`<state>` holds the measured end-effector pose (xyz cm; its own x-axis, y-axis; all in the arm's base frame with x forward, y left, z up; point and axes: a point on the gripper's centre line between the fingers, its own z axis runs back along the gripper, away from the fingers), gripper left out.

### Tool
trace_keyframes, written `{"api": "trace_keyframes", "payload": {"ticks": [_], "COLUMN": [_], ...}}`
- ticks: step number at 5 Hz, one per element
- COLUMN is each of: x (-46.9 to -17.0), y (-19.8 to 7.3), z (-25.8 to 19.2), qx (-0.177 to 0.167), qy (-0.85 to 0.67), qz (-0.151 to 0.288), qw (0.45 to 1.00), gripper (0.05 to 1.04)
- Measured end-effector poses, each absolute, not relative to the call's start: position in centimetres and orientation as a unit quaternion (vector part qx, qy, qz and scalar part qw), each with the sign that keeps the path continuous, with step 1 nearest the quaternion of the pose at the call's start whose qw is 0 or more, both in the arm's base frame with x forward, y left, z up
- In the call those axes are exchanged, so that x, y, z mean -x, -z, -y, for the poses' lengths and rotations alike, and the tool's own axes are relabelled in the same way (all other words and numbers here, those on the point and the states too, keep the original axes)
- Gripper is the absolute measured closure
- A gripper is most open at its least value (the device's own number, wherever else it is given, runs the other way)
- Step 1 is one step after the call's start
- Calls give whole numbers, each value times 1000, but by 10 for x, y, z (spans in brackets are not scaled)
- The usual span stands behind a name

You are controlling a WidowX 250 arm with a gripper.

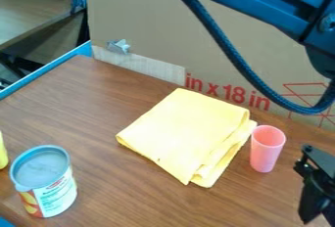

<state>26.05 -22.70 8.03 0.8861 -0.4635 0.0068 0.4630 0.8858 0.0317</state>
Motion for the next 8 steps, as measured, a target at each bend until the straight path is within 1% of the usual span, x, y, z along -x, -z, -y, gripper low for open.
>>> {"api": "trace_keyframes", "payload": {"ticks": [1, 2, 3, 4, 5, 6, 7, 8], "x": [-285, -311, -336, -346, -344, -340, -333, -328], "y": [-68, -58, -52, -38, -38, -38, -37, -38], "z": [228, 220, 215, 216, 216, 216, 220, 223], "qx": [-15, -6, 17, 12, 11, 7, 2, -1], "qy": [236, 225, 201, 189, 200, 188, 189, 195], "qz": [1, -6, -1, -17, -27, -38, -49, -54], "qw": [972, 974, 979, 982, 979, 981, 981, 979], "gripper": [484, 484, 484, 484, 484, 451, 348, 92]}}
